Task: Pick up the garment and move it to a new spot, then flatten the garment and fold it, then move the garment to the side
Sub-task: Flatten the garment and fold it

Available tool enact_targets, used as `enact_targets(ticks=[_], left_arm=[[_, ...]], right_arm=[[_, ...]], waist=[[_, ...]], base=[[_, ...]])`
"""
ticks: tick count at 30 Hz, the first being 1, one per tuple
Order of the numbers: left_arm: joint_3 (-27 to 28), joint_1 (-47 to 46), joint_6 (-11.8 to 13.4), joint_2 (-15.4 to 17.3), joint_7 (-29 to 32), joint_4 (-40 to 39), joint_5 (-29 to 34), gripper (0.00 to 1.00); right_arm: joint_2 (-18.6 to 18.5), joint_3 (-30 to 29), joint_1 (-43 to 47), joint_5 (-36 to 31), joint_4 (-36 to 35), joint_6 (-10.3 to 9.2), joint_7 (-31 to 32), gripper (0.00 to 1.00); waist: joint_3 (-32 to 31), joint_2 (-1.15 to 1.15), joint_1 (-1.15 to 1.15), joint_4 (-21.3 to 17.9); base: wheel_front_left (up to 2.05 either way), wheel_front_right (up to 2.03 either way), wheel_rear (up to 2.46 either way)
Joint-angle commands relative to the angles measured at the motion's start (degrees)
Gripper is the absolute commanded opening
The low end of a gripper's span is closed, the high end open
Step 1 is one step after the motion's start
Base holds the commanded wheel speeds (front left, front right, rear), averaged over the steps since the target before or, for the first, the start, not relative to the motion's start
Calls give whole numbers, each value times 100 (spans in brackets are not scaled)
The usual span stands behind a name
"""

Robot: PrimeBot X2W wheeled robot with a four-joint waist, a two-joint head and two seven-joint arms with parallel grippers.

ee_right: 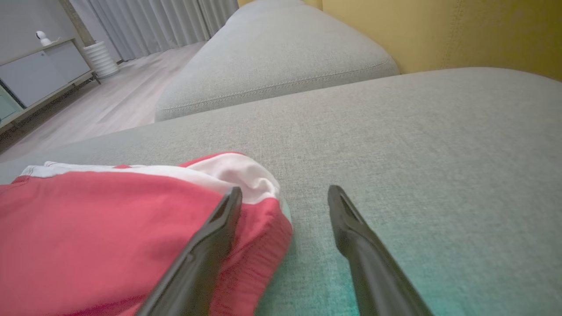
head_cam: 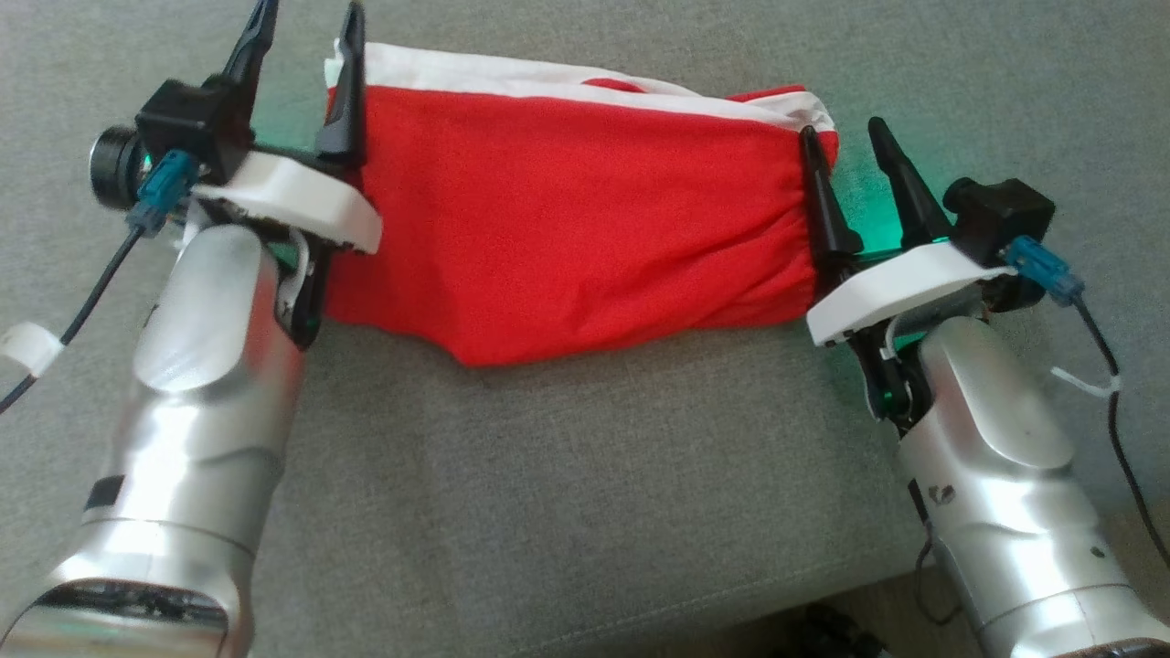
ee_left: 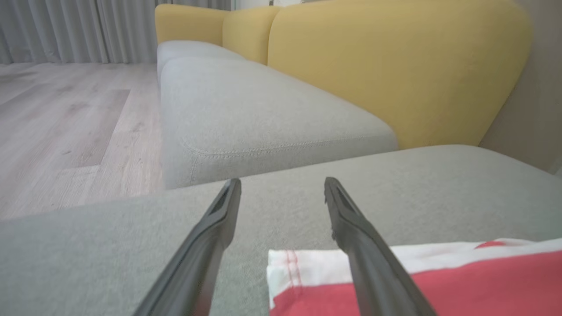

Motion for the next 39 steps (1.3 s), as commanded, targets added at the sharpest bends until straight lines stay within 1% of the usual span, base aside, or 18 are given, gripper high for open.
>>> enact_targets(ticks=[1,4,7,11,14,19,22,23,26,30,31,32,33,35,39], left_arm=[[149,-130,14,90,-29,-333,9,100],[17,57,12,30,-29,-554,-9,100],[-232,333,11,16,-29,-576,-190,100],[-614,693,10,105,-14,-279,-500,100],[-758,904,10,145,130,4,-774,100],[-793,1110,10,190,489,419,-1246,100],[-783,1147,9,192,608,539,-1429,100],[-794,1182,9,192,768,655,-1603,100],[-899,1244,9,202,1028,722,-1859,100],[-1156,1309,9,222,1374,614,-2190,100],[-1213,1319,9,236,1443,580,-2266,98],[-1267,1325,9,260,1497,556,-2327,68],[-1310,1325,9,288,1523,537,-2373,48],[-1381,1331,9,328,1531,515,-2443,0],[-1419,1323,9,376,1319,495,-2502,0]], right_arm=[[-12,35,-18,-9,-182,-5,-74,100],[-12,-59,109,-61,-342,-5,-84,100],[-12,-170,324,-165,-584,-5,-86,100],[-11,-357,676,-384,-875,-5,-87,100],[-11,-472,950,-512,-1092,-5,-79,100],[-11,-617,1368,-611,-1499,-5,149,100],[-11,-703,1527,-659,-1661,-5,241,100],[-11,-772,1688,-693,-1828,-5,339,100],[-11,-843,1898,-726,-2104,-5,467,100],[-11,-927,2139,-765,-2479,-5,623,100],[-11,-941,2189,-772,-2559,-5,658,100],[-11,-952,2230,-777,-2628,-5,690,100],[-11,-960,2263,-778,-2690,-5,718,100],[-11,-970,2316,-767,-2789,-5,752,100],[-11,-1005,2401,-750,-2922,-5,782,100]], waist=[[-72,0,0,39],[-212,0,0,102],[-405,0,0,175],[-690,0,0,276],[-878,0,0,303],[-1063,0,0,197],[-1113,0,0,144],[-1158,0,0,80],[-1196,0,0,-34],[-1191,0,0,-137],[-1190,0,0,-154],[-1190,0,0,-168],[-1190,0,0,-180],[-1209,0,0,-196],[-1294,0,0,-150]], base=[[0,0,0],[0,0,0],[0,0,0],[0,0,0],[0,0,0],[0,0,0],[0,0,0],[0,0,0],[0,0,0],[0,0,0],[0,0,0],[0,0,0],[0,0,0],[0,0,0],[0,0,0]])
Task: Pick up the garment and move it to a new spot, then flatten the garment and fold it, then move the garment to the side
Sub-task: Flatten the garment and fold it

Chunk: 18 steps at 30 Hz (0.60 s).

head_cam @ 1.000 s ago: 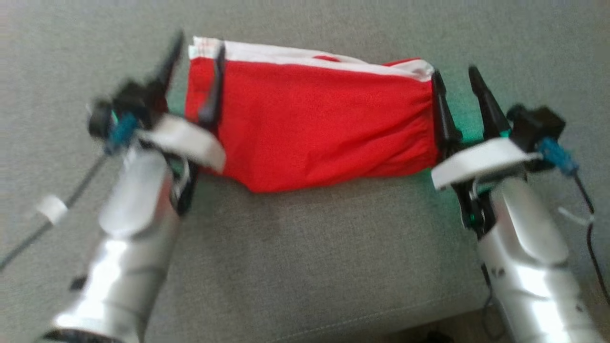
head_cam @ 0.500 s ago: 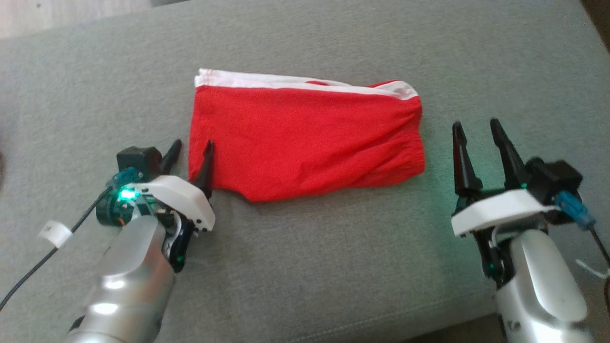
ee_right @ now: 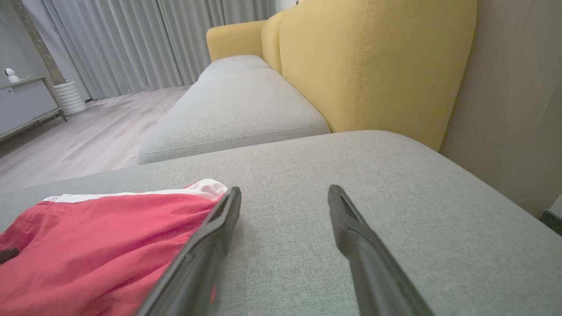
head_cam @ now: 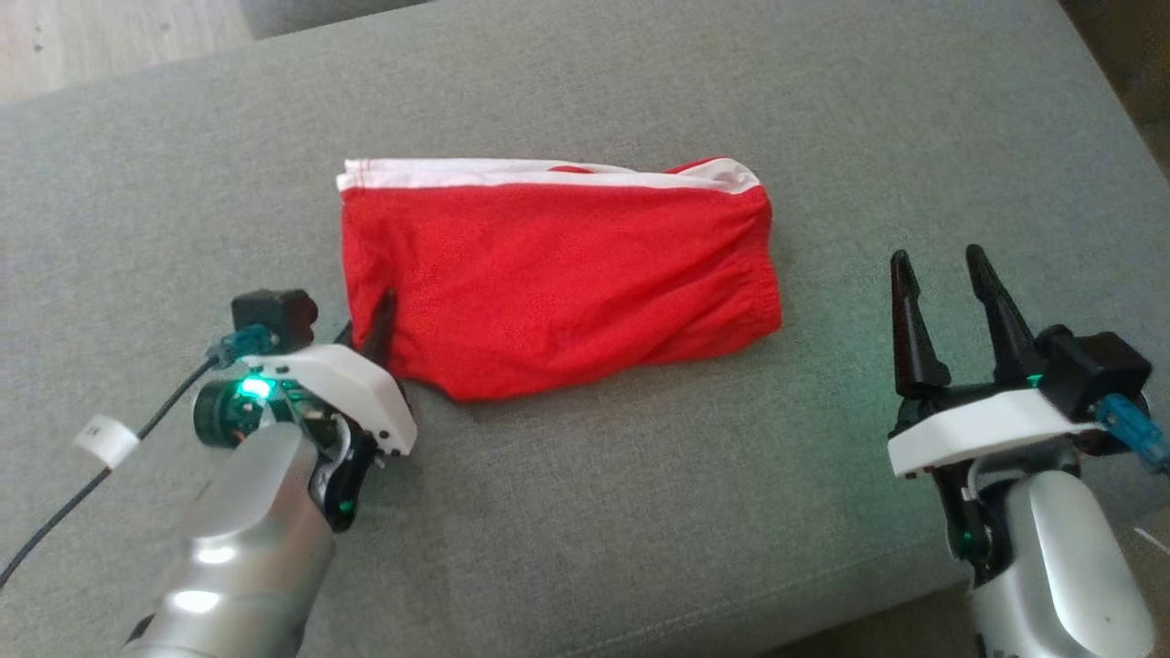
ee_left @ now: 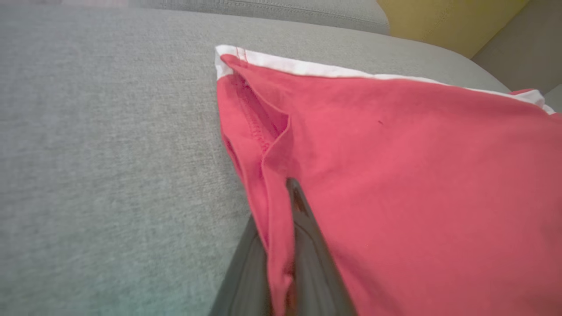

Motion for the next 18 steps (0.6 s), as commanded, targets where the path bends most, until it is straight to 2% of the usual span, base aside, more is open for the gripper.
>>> enact_targets(ticks=[1,8,18], left_arm=[[105,-10,9,167,-91,-99,-62,0],[147,346,47,119,-402,-277,-183,0],[273,1239,377,-16,-669,-857,-423,0]], right_arm=[[-20,82,22,5,-235,-5,18,100],[-20,-146,217,-58,-286,-5,75,100],[-20,-271,427,-96,-321,-5,203,100]], waist=[[-63,0,0,55],[-391,0,0,403],[-623,0,0,659]], base=[[0,0,0],[0,0,0],[0,0,0]])
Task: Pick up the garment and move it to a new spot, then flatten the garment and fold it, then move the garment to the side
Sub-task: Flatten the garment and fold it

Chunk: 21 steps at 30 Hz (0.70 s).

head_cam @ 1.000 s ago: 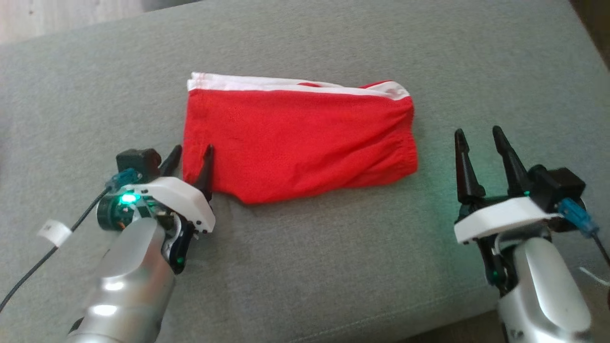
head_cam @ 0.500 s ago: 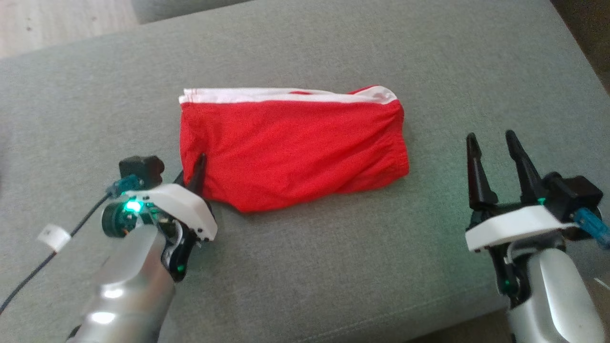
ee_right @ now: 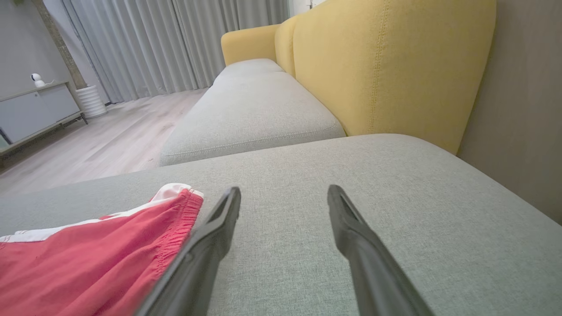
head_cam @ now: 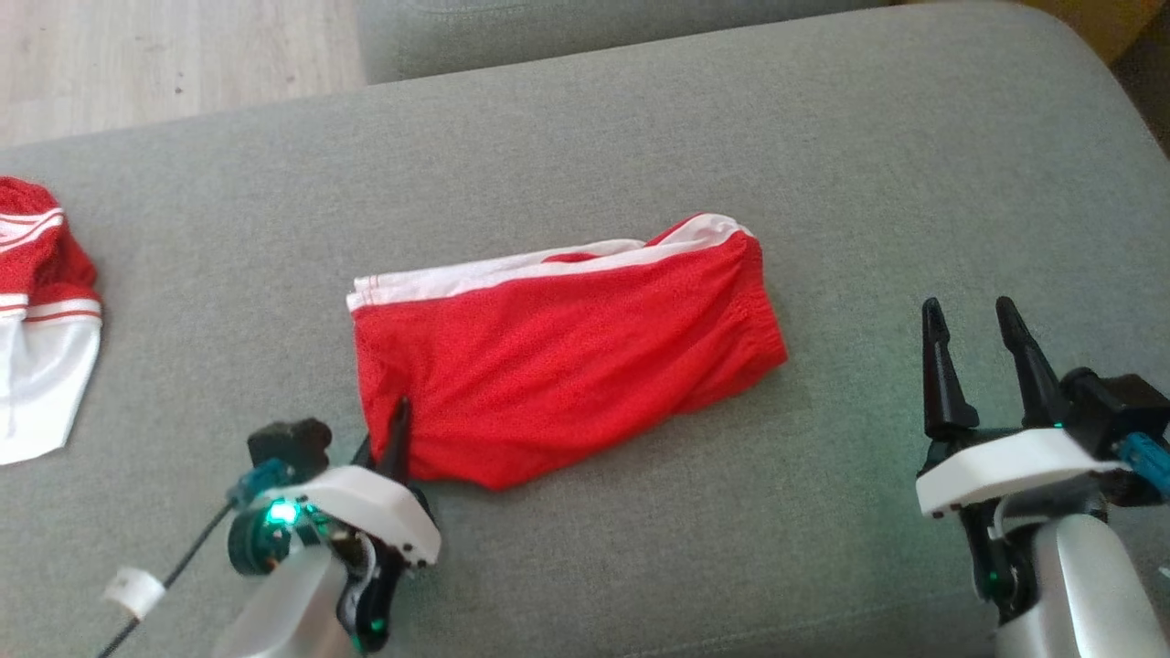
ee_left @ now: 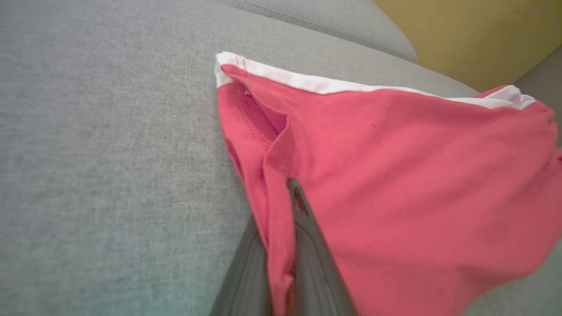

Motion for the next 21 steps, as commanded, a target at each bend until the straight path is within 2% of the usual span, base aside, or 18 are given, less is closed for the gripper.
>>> enact_targets(ticks=[1,3,4,5,6,7,8,13,21], left_arm=[[241,-21,88,45,-122,-262,-70,0],[269,79,149,1,-178,-363,-113,0],[280,120,182,-14,-218,-410,-122,5],[279,154,221,-21,-244,-446,-116,44],[258,175,260,-16,-296,-487,-71,92],[258,175,260,-16,-296,-487,-71,92],[257,189,305,-3,-371,-540,-30,100],[273,229,536,143,-705,-900,319,100],[439,702,910,417,-809,-1867,845,100]], right_arm=[[-27,111,-28,-32,-208,-5,14,100],[-27,118,-9,-40,-184,-5,38,100],[-27,116,1,-45,-168,-5,46,100],[-27,112,7,-48,-150,-5,58,100],[-27,102,10,-52,-123,-5,69,100],[-27,102,10,-52,-123,-5,69,100],[-27,90,10,-59,-96,-5,85,100],[-27,8,-11,-155,-14,-5,204,100],[-27,0,-115,-347,128,-5,503,100]], waist=[[-59,0,0,34],[-104,0,0,45],[-133,0,0,54],[-157,0,0,66],[-191,0,0,86],[-191,0,0,86],[-220,0,0,106],[-416,0,0,288],[-642,0,0,749]], base=[[0,0,0],[0,0,0],[0,0,0],[0,0,0],[0,0,0],[0,0,0],[0,0,0],[0,0,0],[0,0,0]])
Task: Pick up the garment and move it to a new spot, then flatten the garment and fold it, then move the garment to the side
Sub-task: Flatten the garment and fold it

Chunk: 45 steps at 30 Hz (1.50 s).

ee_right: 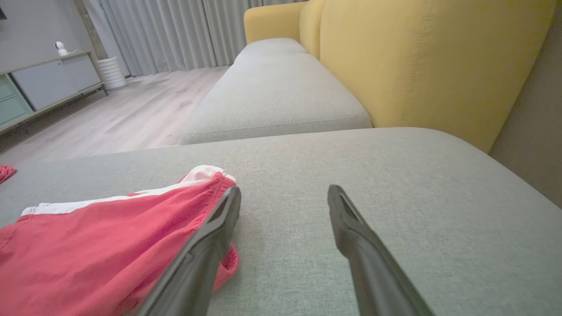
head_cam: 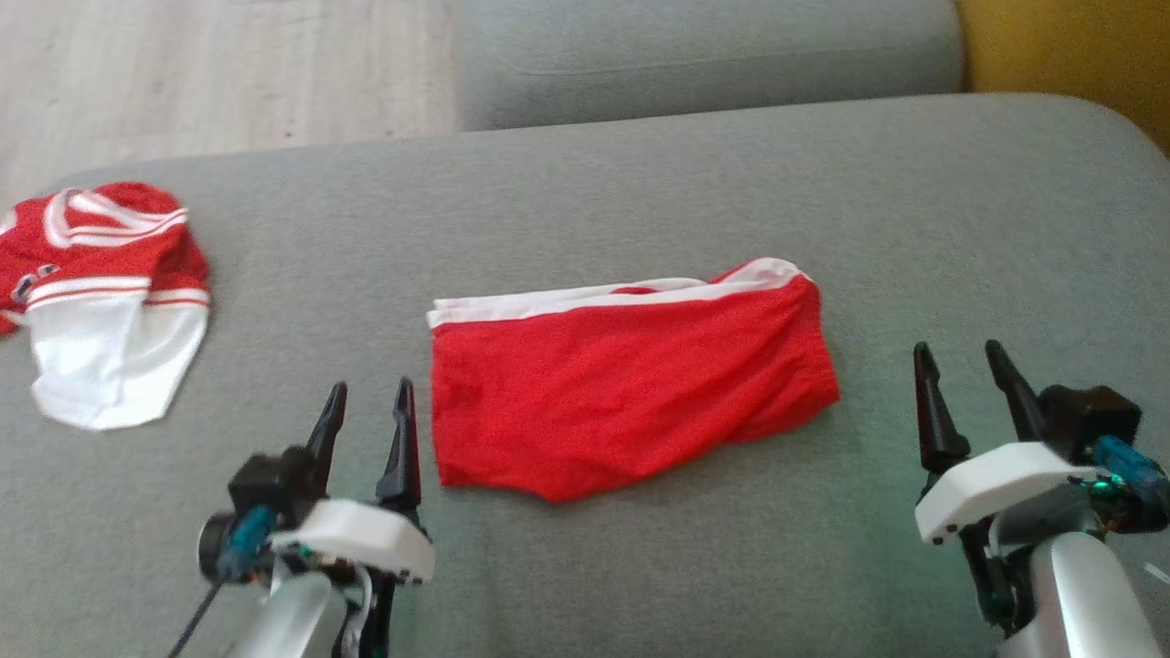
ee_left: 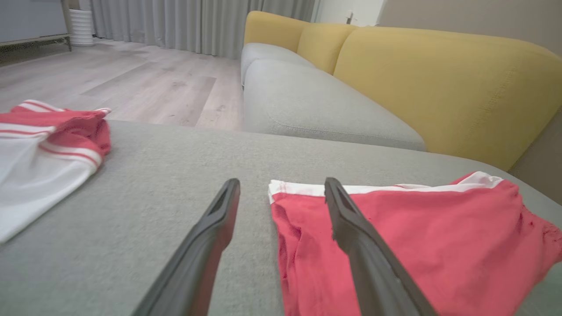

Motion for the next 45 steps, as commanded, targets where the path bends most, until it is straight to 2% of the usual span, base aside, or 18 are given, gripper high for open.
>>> enact_targets(ticks=[1,11,17,21,22,23,24,25,26,34,36,41,45], left_arm=[[274,-5,73,176,-67,-316,79,100],[556,878,440,252,-70,-1294,241,100],[559,1046,489,157,-70,-1505,281,100],[566,1073,508,162,-70,-1542,311,100],[570,1079,512,165,-70,-1549,316,100],[588,1100,528,178,-71,-1568,332,100],[597,1115,539,184,-71,-1584,342,100],[595,1132,545,192,-71,-1600,356,100],[591,1145,548,196,-71,-1622,369,100],[546,1203,562,198,-64,-1760,399,100],[506,1220,573,192,-36,-1814,405,100],[462,1240,595,169,8,-1878,385,100],[455,1248,615,175,13,-1884,378,100]], right_arm=[[-28,141,-249,-79,-120,-5,58,100],[-28,86,-930,-332,826,-5,648,100],[-46,-272,-1298,-414,1817,-5,1088,100],[-88,-291,-1448,-366,2361,-5,1333,100],[-92,-275,-1475,-345,2456,-5,1356,64],[-88,-220,-1519,-257,2606,-5,1366,41],[-83,-181,-1542,-182,2662,-5,1354,29],[-78,-129,-1568,-111,2704,-5,1329,6],[-75,-79,-1595,-50,2731,-5,1295,0],[-215,164,-1758,309,2675,-5,1224,0],[-331,35,-1723,677,2572,-5,1433,0],[-752,-27,-1503,931,2221,-5,1723,0],[-729,-170,-1348,1131,1920,-5,1895,0]], waist=[[-61,0,1,210],[120,0,1,926],[210,0,1,1282],[236,0,1,1361],[233,0,1,1365],[214,0,1,1339],[198,0,1,1310],[175,0,1,1268],[157,0,1,1227],[-13,0,1,801],[-59,0,1,628],[-22,0,1,407],[7,0,1,296]], base=[[0,0,0],[0,0,0],[0,0,0],[0,0,0],[0,0,0],[0,0,0],[0,0,0],[0,0,0],[0,0,0],[0,0,0],[0,0,0],[0,0,0],[0,0,0]])
